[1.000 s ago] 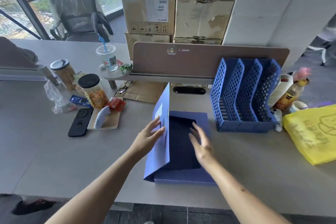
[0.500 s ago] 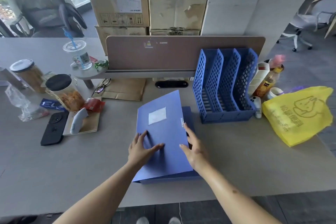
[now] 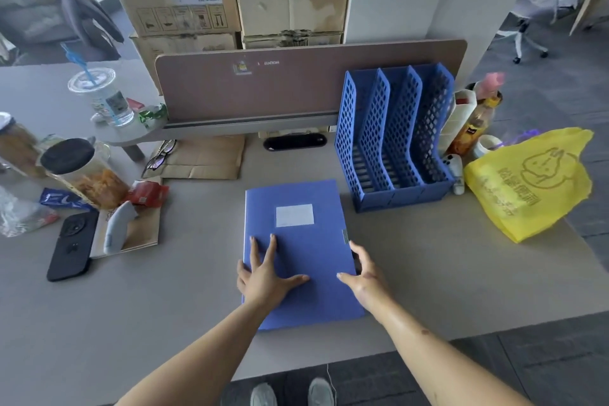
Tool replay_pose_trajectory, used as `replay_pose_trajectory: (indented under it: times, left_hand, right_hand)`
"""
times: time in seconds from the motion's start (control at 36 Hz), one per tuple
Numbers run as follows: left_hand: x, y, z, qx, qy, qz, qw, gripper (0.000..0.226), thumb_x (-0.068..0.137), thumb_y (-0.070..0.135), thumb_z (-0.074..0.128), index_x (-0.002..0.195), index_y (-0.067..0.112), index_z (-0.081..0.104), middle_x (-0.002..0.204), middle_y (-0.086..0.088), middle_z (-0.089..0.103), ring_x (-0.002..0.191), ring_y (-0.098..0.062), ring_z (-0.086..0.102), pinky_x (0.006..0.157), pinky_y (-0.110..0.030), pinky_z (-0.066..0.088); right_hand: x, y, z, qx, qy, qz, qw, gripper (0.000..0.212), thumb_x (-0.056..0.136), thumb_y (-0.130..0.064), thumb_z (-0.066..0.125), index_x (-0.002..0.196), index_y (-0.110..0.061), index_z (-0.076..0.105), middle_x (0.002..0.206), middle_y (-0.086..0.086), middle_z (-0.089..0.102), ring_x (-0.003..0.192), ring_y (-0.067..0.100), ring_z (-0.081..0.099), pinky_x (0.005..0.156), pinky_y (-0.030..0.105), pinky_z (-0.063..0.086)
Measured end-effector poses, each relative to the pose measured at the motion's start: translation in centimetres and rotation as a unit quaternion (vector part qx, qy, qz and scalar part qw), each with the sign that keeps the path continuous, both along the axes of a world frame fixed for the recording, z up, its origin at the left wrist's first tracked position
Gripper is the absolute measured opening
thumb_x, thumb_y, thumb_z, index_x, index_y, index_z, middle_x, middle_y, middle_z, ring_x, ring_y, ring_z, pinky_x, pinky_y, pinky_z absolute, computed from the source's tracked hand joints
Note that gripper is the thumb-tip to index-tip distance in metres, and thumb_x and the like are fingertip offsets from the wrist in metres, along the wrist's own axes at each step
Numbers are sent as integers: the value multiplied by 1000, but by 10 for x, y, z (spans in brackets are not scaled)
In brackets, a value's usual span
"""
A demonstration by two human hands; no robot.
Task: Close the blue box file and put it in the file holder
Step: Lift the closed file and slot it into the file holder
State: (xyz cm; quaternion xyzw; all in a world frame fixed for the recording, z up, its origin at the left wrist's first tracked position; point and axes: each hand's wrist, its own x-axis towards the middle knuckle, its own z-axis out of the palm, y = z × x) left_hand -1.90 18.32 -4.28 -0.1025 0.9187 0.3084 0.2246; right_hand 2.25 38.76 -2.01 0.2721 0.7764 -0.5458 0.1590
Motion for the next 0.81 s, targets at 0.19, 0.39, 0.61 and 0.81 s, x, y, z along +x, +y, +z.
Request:
replay_pose_trajectory:
  times: [0.19,0.39,0.61,0.81]
  left_hand:
    - [1,11,-8,-38,5,-7,999,115,62,73,71,150,52,1,162,13,-23,147,-40,-5,118,-48,9]
    - [3,16,-14,-71,7,-17,997,112,66,73,69,150,52,-2,161,12,-26,146,-42,-9,118,-51,7]
    - [1,16,-14,-94,4,-33,995,112,67,75,66,150,51,-5,161,10,-28,146,-44,-9,117,-53,10]
    - [-3,16,-11,-113,-4,-53,992,114,65,77,65,150,50,-6,161,7,-28,144,-45,0,113,-53,20]
  right_hand:
    - [-4,0,-13,-35,-8,-31,999,67,87,-3,64,145,-20,37,123,-5,50,99,10,48,69,15,41]
    - [-11,1,-17,-5,-21,-30,999,71,87,-11,66,146,-31,32,148,2,44,100,13,58,82,27,47]
    - [-20,-1,-24,145,-37,80,985,66,94,-40,49,150,-47,15,151,-5,41,104,23,62,77,33,54]
    - [-16,2,-30,306,-23,180,935,62,97,-54,30,152,-39,7,133,5,58,101,31,65,73,37,51]
